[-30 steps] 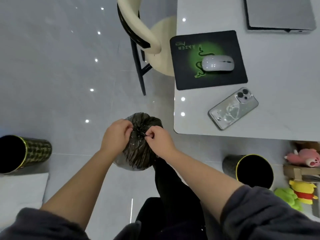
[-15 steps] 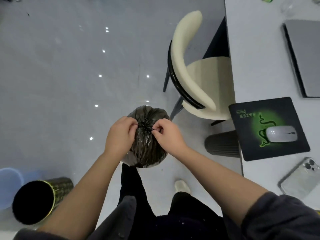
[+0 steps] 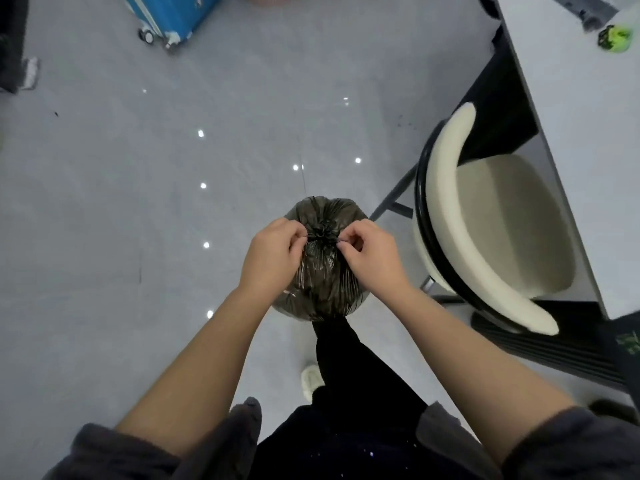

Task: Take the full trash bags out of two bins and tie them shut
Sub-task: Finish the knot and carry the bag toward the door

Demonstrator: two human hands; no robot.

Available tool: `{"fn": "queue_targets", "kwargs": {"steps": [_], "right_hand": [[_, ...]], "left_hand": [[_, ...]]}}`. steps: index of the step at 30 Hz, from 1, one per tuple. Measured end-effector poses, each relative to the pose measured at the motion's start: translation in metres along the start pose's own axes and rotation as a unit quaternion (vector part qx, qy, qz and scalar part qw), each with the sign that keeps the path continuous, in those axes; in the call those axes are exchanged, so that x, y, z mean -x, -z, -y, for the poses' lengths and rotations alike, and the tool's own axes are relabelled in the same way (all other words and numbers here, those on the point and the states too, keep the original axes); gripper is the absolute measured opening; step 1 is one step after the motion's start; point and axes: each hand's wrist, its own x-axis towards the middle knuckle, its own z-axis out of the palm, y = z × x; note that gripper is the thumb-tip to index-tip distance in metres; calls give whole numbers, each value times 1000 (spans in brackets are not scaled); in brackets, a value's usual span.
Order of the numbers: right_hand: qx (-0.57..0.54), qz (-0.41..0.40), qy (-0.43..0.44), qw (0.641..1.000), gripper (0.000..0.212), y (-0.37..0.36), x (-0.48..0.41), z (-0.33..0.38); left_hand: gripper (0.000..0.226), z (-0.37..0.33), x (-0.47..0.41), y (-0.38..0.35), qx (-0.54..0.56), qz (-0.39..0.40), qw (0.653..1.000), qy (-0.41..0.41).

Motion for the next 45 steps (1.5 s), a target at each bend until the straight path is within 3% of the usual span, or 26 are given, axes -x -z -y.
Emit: {"fn": "queue_targets", "kwargs": {"steps": [9, 18, 22, 34, 45], "right_hand": [[-37, -9, -19, 999, 11, 12, -221, 50], [-44, -83, -44, 995, 19, 54, -449, 88], [-57, -127, -95, 986, 19, 74, -544, 93], [-82, -233, -143, 958, 16, 180, -775, 58], [-72, -221, -158, 960, 14, 326, -953, 2]], "left_hand": [[6, 34, -227, 59, -6, 18, 999, -33], [7, 40, -484, 98, -1, 48, 995, -82], [6, 34, -602, 103, 2, 90, 989, -120], [5, -50, -888, 77, 1, 130, 967, -217], [5, -162, -1089, 33, 7, 128, 969, -211]]}}
